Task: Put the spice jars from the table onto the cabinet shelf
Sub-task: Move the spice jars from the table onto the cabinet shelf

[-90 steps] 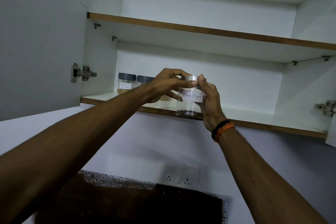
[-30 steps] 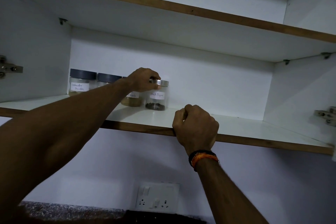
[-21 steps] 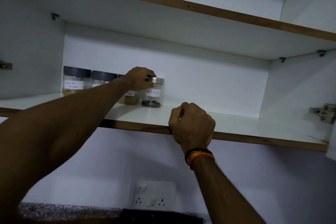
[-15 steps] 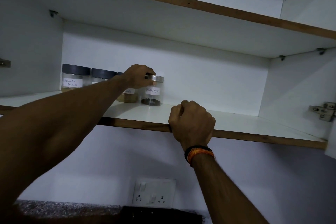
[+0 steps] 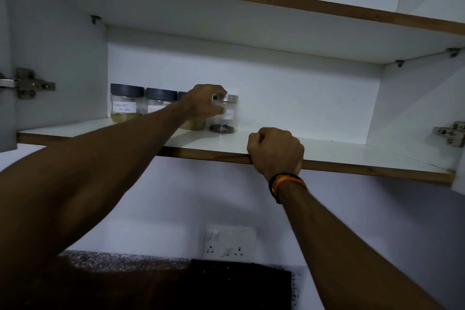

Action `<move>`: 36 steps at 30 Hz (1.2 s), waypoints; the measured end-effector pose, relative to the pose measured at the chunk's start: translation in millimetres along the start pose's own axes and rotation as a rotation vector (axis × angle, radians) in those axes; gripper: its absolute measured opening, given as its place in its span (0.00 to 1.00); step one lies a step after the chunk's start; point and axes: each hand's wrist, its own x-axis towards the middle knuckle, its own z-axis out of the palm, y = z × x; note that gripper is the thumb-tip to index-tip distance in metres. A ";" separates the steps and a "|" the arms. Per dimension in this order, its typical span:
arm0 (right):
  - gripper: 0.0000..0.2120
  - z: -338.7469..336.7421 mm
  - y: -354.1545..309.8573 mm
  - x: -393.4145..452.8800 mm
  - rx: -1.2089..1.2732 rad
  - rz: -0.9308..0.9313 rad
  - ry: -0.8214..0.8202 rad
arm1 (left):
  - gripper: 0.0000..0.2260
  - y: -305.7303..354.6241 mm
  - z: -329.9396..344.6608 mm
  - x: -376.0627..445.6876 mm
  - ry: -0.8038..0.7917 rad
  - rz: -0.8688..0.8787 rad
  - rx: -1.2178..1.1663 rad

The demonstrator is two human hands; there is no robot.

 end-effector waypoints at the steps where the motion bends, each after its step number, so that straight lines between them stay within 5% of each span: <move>1: 0.17 -2.4 -0.2 0.5 0.003 -0.004 -0.026 | 0.23 3.3 0.2 -5.5 -0.024 -0.004 -0.006; 12: 0.23 -24.0 4.0 -35.0 -0.151 -0.191 -0.132 | 0.25 54.8 -13.4 -88.1 -0.158 0.054 -0.042; 21: 0.17 -40.1 14.3 -79.8 0.025 -0.284 0.063 | 0.25 95.3 7.6 -172.3 0.000 0.176 -0.057; 28: 0.21 -44.2 29.8 -135.2 -0.016 -0.239 -0.071 | 0.23 109.9 52.8 -239.9 0.082 0.220 -0.041; 36: 0.22 -32.2 64.1 -221.8 -0.004 -0.136 -0.338 | 0.26 117.6 127.2 -317.0 -0.252 0.010 -0.156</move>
